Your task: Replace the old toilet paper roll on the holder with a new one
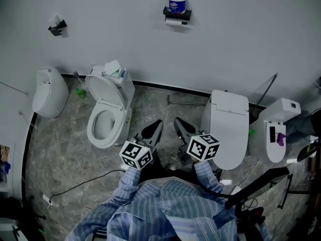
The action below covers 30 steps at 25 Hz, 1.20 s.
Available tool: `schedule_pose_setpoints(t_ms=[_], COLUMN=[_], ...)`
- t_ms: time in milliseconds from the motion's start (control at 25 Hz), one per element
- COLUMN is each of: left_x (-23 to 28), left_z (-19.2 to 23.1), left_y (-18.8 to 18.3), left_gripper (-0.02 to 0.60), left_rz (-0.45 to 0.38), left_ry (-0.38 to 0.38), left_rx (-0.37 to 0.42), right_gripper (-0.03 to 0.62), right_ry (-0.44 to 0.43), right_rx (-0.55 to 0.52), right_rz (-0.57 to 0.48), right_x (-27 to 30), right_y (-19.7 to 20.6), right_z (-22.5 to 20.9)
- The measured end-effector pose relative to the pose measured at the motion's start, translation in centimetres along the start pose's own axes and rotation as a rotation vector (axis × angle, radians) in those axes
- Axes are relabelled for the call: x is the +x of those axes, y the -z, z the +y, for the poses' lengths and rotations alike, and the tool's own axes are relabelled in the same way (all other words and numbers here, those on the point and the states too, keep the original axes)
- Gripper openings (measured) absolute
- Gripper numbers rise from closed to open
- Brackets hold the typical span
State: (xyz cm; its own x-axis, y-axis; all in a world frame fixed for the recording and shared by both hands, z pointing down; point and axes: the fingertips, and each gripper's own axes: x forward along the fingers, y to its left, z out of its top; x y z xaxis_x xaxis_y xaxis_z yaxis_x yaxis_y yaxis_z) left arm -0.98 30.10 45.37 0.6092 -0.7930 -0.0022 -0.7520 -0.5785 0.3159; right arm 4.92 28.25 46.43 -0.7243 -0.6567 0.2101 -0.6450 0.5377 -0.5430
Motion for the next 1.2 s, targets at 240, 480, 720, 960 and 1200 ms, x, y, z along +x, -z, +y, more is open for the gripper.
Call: schedule_pose_setpoints(t_ms=[240,480,720,960,1200], left_x=[1.8,4.6,7.1,8.9,9.6], left_z=[2.7,7.5,13.1,18.2,22.6], left_y=[-0.3,-1.9,-4.8,-6.7,-7.0], left_gripper=[0.006,0.006,0.006,0.007,0.006], left_rz=[0.024,0.032,0.039,0.049,0.074], left_ry=[0.033,0.045,0.065,0.090,0.114], left_rx=[-0.023,-0.028,-0.038,-0.037,-0.060], right_gripper=[0.004,0.004,0.005,0.003,0.003], right_ry=[0.011,0.031,0.047,0.064,0.105], right_rx=[0.028,0.042,0.049,0.059,0.074], right_rz=[-0.030,-0.035,-0.033,-0.048,-0.061], right_x=[3.0,7.9,13.4,18.8,22.6], right_y=[-1.7,-3.8,-6.4,-8.6,-8.9], right_z=[-1.0,-2.2,-2.4,-2.9,-3.4])
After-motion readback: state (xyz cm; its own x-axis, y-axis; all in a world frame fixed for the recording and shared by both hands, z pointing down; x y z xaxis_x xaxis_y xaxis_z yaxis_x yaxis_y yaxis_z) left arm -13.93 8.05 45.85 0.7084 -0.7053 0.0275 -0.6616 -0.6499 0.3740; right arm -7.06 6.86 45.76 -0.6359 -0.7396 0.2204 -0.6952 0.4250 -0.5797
